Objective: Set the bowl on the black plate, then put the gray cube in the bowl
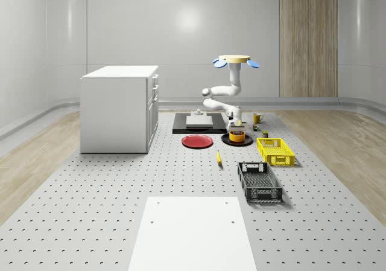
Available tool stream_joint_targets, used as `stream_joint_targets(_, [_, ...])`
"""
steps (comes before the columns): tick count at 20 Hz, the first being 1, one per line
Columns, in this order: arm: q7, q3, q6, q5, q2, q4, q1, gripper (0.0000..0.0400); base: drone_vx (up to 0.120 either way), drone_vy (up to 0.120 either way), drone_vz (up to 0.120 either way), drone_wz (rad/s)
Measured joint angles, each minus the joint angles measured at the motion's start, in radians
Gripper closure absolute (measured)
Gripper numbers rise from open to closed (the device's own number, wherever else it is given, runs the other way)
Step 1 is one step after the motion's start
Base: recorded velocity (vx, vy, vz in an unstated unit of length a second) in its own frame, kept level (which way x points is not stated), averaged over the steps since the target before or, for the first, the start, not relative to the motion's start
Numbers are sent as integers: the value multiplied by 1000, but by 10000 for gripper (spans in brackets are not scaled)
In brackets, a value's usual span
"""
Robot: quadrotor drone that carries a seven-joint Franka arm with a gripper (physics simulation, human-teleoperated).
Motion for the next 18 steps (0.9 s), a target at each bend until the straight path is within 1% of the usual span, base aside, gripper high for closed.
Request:
stream_joint_targets(1, [-1, -6, 3, -6, 2, 4, -1, 150, 0, 0, 0, 0])
stream_joint_targets(2, [-2, -11, 5, -11, 4, 8, -2, 117, 0, 0, 0, 0])
stream_joint_targets(4, [-4, -17, 6, -18, 7, 12, -1, 71, 0, 0, 0, 0])
stream_joint_targets(7, [-6, -6, -5, -9, 9, 3, 6, 33, 0, 0, 0, 0])
stream_joint_targets(11, [-7, 28, -29, 23, 7, -24, 20, 12, 0, 0, 0, 0])
stream_joint_targets(15, [-7, 74, -58, 65, 6, -53, 35, 5, 0, 0, 0, 0])
stream_joint_targets(18, [-7, 96, -71, 86, 5, -66, 42, 2, 0, 0, 0, 0])
